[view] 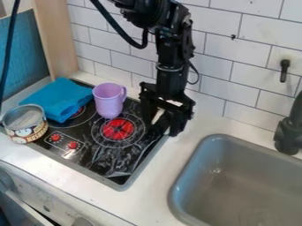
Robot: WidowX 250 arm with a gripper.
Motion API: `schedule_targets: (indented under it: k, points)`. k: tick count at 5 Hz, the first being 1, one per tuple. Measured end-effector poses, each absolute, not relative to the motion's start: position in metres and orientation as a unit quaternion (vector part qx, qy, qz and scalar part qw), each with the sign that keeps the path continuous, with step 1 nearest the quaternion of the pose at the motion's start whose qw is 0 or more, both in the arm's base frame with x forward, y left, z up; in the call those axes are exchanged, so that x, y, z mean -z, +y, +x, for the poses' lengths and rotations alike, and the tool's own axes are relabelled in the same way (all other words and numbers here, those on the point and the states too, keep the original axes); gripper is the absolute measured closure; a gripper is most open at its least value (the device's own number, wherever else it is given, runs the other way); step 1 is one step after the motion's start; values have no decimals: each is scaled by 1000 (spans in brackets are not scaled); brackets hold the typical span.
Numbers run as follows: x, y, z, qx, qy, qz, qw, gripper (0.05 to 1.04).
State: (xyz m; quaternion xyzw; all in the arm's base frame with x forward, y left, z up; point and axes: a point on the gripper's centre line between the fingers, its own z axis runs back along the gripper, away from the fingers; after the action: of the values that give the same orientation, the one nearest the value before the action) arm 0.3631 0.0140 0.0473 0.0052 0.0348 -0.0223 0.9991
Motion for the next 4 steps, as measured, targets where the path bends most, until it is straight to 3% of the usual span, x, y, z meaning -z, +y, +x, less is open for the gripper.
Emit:
schedule_targets:
  k: [2, 3, 4]
  points:
    - [-47, 16, 363, 19, 36, 13, 999, 79]
    - [-47, 22, 363, 7, 35, 33, 999, 135]
    - [-48, 30, 363, -17, 33, 63, 997, 361]
